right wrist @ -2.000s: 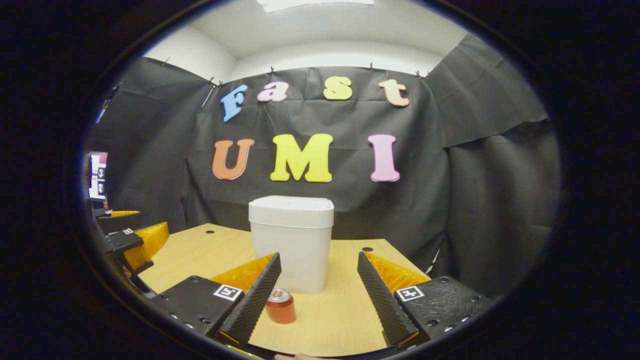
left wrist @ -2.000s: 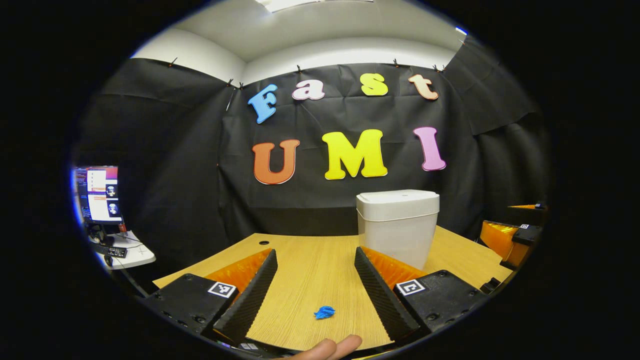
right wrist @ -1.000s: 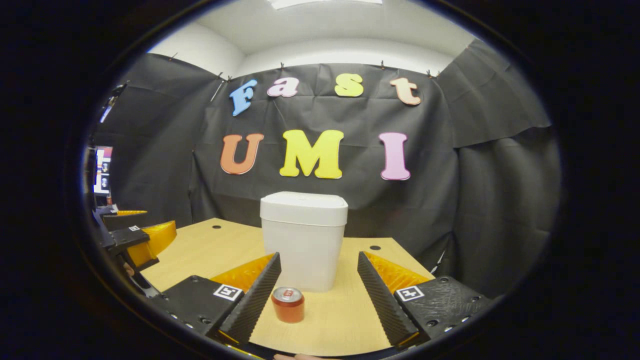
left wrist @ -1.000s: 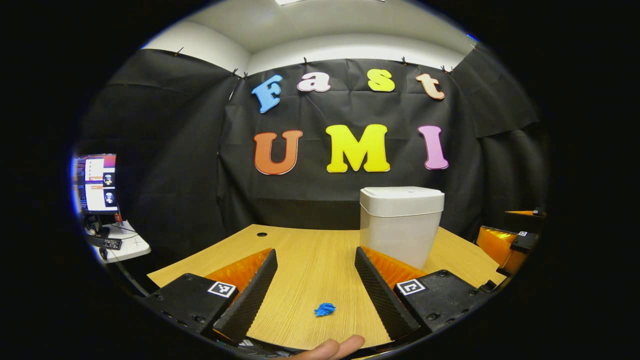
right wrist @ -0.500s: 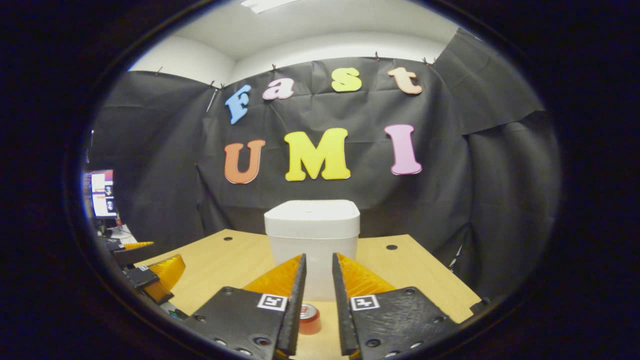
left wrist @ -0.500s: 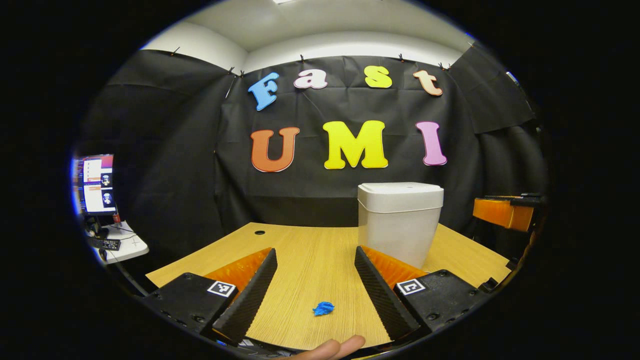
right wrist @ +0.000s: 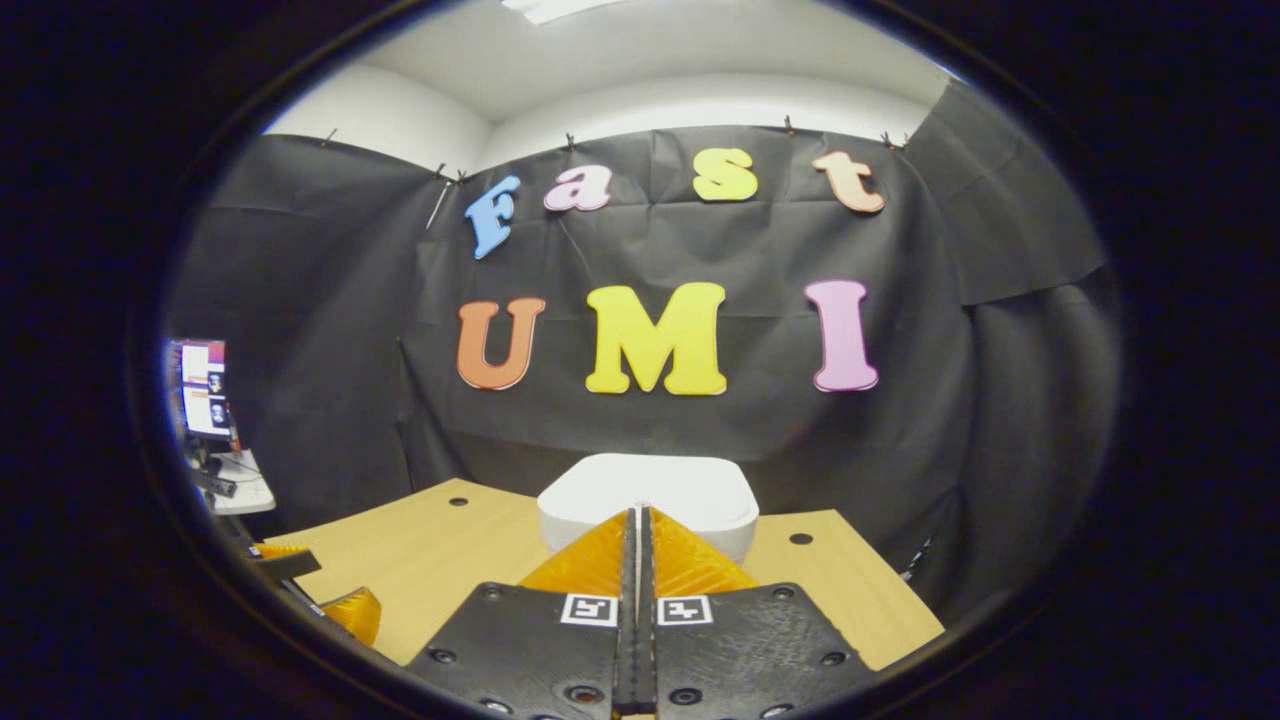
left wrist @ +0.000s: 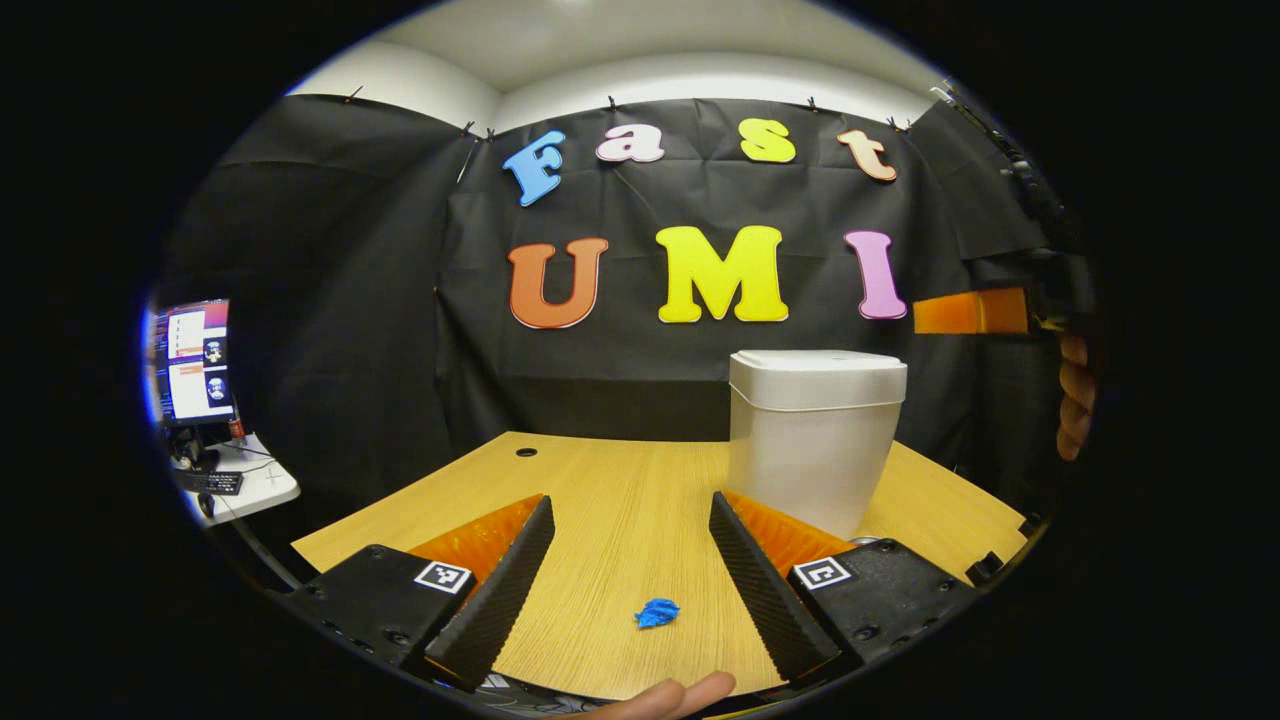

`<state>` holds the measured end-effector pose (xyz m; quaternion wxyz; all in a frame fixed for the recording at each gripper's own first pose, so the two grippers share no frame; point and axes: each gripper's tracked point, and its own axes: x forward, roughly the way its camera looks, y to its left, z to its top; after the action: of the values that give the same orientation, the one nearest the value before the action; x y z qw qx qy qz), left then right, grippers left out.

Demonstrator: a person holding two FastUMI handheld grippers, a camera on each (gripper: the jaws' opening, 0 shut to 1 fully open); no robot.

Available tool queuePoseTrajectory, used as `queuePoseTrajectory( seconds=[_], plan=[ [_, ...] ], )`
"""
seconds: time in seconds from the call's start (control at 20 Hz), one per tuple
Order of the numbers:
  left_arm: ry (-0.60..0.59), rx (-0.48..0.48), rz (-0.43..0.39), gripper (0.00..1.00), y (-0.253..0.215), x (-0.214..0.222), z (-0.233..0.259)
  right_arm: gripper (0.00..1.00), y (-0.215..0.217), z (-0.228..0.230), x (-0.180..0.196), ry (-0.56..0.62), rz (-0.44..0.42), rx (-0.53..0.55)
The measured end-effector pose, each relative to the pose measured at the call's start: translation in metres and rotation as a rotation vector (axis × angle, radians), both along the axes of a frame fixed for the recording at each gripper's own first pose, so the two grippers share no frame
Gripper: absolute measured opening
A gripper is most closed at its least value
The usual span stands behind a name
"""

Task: Press the lid of the desktop garbage bin to open it, pick up the crumpled paper on the desktop and throw it into the bin, then pick up the pop can on the desktop and drop it into the bin, and finally close the garbage bin lid.

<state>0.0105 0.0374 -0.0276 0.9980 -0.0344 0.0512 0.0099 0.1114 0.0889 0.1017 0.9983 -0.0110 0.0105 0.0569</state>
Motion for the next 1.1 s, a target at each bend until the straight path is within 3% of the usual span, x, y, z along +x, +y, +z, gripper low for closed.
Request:
queuePoseTrajectory(
  seconds=[0.3, 0.55, 1.1],
  plan=[
    [-0.022, -0.009, 0.003, 1.00, 0.006, -0.002, 0.007, 0.00, 0.006, -0.015, 0.061, 0.118, -0.052, -0.017],
    [-0.020, -0.009, 0.004, 1.00, 0.013, -0.001, 0.005, 0.02, 0.011, -0.027, 0.087, 0.181, -0.070, -0.013],
    [-0.008, -0.039, 0.012, 1.00, 0.021, 0.003, -0.001, 0.01, 0.018, -0.044, 0.090, 0.247, -0.103, -0.093]
  ],
)
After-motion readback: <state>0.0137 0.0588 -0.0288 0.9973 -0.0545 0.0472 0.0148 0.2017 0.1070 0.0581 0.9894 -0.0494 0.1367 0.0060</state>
